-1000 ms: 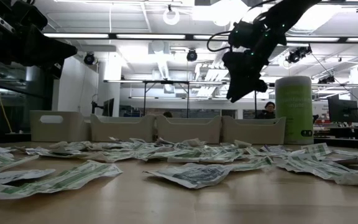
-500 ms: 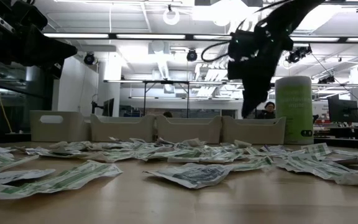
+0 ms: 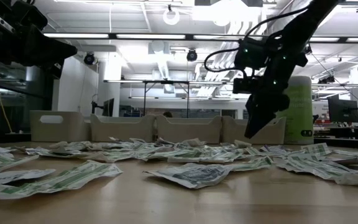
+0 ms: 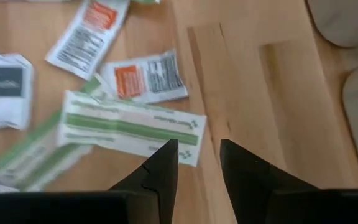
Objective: Pick & Place First Aid Supplies
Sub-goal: Put the green bandage into the right gray bin
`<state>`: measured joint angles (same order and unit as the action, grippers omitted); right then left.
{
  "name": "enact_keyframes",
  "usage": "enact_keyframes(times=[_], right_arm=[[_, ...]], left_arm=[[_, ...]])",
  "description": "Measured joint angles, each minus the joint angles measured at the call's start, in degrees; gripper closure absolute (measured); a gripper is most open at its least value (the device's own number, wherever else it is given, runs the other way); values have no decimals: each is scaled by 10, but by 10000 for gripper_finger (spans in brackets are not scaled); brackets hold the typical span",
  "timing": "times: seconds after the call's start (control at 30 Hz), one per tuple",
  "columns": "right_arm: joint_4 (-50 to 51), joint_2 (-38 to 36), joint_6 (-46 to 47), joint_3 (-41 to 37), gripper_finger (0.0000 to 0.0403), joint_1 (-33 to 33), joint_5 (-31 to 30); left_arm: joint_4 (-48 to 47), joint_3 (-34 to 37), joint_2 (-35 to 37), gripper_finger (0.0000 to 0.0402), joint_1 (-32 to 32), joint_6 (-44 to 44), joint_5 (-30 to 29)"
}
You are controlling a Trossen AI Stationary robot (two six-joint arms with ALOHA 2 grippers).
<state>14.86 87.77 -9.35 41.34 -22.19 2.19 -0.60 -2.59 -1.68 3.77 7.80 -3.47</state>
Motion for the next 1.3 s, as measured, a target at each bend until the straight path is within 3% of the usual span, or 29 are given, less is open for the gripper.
enact_keyframes(times=[0.23,0.9,1.3], right_arm=[[-16,0,-1,-4,289,4,-8],[-29,91,3,20,291,0,30],[-17,108,31,21,382,0,20]], left_arm=[[0,0,0,401,0,0,0],[0,0,0,401,0,0,0],[0,0,0,401,0,0,0]])
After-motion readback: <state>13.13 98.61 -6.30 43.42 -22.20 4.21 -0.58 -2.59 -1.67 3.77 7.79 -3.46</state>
